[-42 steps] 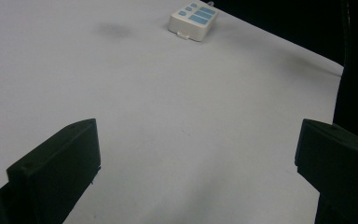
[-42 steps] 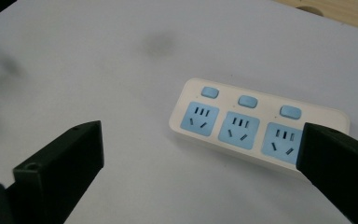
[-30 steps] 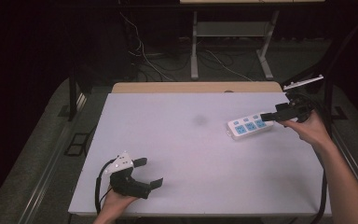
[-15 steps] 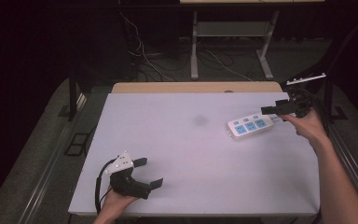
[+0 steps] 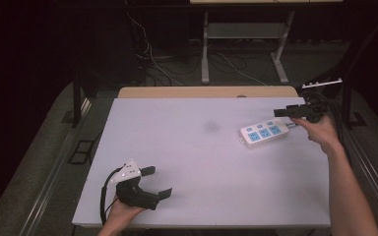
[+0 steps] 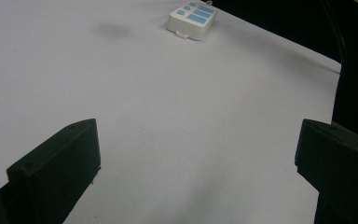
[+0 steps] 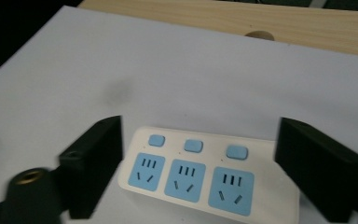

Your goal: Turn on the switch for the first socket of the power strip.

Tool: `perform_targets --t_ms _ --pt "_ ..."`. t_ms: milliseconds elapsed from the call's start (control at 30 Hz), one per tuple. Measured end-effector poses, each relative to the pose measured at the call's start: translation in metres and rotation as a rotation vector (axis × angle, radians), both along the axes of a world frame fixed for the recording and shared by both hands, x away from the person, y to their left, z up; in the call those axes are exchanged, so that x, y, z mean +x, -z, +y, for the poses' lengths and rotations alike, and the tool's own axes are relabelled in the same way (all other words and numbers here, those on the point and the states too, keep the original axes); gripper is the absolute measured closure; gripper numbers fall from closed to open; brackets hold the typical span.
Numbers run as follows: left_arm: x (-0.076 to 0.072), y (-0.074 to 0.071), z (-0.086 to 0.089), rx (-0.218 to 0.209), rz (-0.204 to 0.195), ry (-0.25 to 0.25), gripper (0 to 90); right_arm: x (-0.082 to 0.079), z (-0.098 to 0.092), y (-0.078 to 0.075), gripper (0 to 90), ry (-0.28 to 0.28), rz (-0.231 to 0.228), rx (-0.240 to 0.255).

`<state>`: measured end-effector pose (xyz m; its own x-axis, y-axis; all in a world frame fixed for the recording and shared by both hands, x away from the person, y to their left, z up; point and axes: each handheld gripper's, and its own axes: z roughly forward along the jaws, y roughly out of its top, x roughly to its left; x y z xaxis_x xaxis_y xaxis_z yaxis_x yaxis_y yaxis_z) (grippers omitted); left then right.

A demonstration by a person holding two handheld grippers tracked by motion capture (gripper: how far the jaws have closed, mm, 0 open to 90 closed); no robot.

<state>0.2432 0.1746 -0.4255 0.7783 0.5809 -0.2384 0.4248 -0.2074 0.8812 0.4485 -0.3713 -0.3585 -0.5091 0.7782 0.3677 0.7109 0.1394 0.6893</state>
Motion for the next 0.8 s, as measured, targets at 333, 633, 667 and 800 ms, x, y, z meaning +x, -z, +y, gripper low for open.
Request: perform_targets --t_ms 333,633,667,800 --pt "0.0 0.0 0.0 0.002 -0.003 0.002 0.0 0.008 0.0 0.01 54.4 0.018 0.01 0.001" --pt "0.0 -0.001 0.002 -0.013 -0.014 -0.003 0.0 0.015 0.005 0.02 82.9 -0.003 0.009 0.009" --pt "0.0 -0.001 0.002 -0.014 -0.014 -0.003 0.0 0.016 0.006 0.022 86.3 -0.004 0.011 0.009" --pt "0.0 -0.001 0.002 -0.011 -0.014 -0.002 0.0 0.02 0.008 0.029 89.2 -0.002 0.037 -0.014"
